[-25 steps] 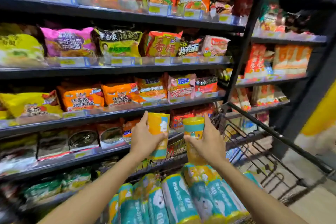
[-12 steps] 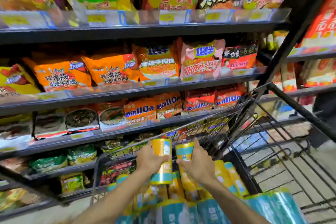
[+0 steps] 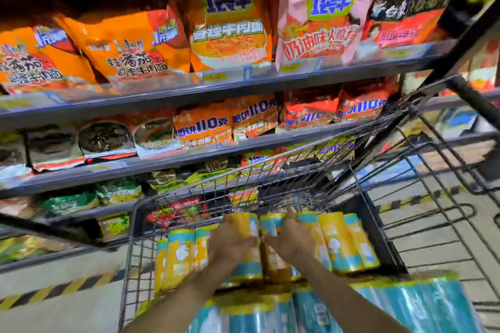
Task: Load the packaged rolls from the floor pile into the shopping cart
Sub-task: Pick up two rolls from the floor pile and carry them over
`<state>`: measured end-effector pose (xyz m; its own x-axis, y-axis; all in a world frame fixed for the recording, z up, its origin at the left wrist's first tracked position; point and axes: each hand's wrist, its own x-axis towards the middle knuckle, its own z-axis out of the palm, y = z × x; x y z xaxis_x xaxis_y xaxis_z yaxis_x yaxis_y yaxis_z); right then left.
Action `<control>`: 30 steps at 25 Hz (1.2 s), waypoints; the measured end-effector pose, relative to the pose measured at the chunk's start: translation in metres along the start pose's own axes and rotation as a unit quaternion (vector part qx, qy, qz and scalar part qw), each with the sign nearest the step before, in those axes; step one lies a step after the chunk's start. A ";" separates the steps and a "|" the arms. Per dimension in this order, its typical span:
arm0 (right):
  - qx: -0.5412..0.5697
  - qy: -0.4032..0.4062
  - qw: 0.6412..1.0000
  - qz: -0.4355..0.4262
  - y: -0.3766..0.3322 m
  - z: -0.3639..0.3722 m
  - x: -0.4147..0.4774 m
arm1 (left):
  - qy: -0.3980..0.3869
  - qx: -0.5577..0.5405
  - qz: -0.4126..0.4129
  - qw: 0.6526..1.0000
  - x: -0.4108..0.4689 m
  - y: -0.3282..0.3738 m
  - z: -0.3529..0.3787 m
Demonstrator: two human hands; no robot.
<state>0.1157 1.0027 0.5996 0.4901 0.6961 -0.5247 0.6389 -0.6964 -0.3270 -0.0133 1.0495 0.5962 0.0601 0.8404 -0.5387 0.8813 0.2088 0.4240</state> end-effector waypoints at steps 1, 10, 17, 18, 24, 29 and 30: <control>-0.001 -0.003 1.000 0.004 0.001 0.002 0.000 | -0.006 0.012 0.002 1.000 -0.001 0.000 0.004; -0.003 0.010 1.000 0.008 0.008 0.012 0.002 | 0.017 0.036 0.076 0.996 0.005 -0.009 0.020; -0.025 0.051 0.997 -0.052 0.010 0.001 -0.005 | 0.017 0.025 0.097 0.995 0.008 -0.013 0.024; -0.028 0.047 0.996 -0.067 0.009 -0.001 -0.006 | 0.013 0.018 0.098 0.995 0.007 -0.013 0.023; -0.093 0.056 0.987 -0.122 0.007 -0.031 -0.008 | 0.016 0.089 0.133 0.987 0.003 0.001 -0.007; -0.125 0.089 0.974 -0.164 -0.004 -0.070 -0.010 | 0.078 0.122 0.141 0.979 -0.009 0.029 -0.052; -0.140 0.099 0.968 -0.181 -0.007 -0.080 -0.012 | 0.090 0.133 0.137 0.977 -0.014 0.036 -0.061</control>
<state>0.1527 1.0133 0.6706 0.2892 0.9252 -0.2459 0.9126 -0.3440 -0.2211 -0.0111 1.0753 0.6633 0.2481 0.9262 -0.2840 0.9360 -0.1536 0.3167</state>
